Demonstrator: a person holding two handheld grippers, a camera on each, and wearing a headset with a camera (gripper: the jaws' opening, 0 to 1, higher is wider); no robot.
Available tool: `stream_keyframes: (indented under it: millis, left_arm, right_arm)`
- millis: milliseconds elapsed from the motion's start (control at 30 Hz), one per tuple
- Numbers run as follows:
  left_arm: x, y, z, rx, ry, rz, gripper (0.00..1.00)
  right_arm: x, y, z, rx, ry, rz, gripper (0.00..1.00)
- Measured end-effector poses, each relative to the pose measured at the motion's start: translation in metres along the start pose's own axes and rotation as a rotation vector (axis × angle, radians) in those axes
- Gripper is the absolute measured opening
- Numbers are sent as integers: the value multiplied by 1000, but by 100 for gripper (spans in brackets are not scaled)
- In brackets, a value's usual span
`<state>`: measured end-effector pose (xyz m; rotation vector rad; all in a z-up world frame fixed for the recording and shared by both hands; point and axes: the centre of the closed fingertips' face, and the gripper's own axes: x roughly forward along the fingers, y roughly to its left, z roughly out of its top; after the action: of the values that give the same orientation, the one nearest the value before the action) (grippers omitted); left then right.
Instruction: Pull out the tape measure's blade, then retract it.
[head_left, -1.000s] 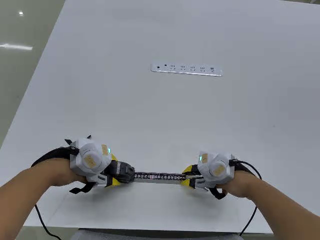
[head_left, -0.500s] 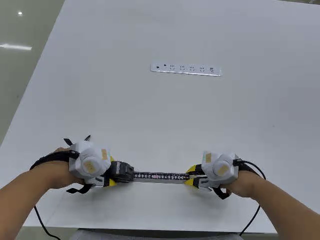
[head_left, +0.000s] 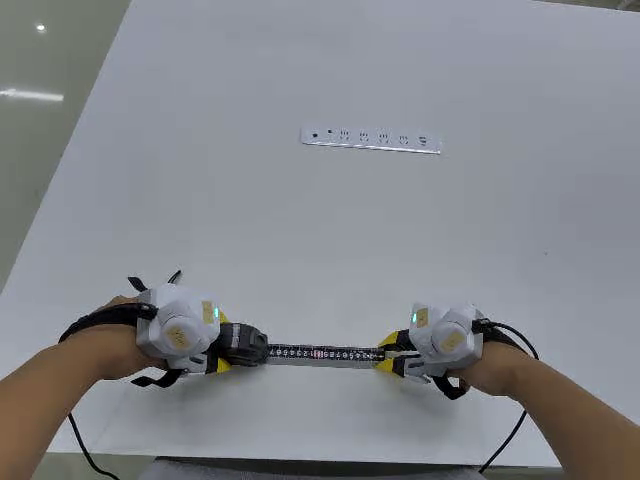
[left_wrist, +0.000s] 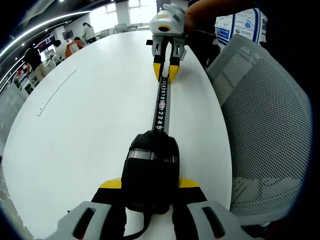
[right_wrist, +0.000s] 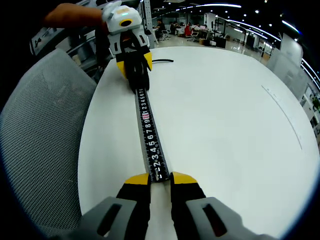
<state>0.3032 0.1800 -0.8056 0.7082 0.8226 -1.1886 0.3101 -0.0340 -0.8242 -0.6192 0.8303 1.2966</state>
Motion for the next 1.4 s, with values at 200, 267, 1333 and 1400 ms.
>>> stream_keyframes:
  millis: [200,267,1333,1400]
  left_arm:
    - [0,0,0,0,5,-4,32]
    - [0,0,0,-1,5,-5,32]
    - [0,-1,-1,-9,10,-10,32]
    - [0,-1,-1,-9,10,-10,32]
  right_arm:
    - [-5,-2,-8,8,7,-6,13]
    - [-6,-2,-10,9,10,-6,13]
    - [-23,-10,-31,32,26,-26,13]
    - [-24,-10,-32,34,26,-27,13]
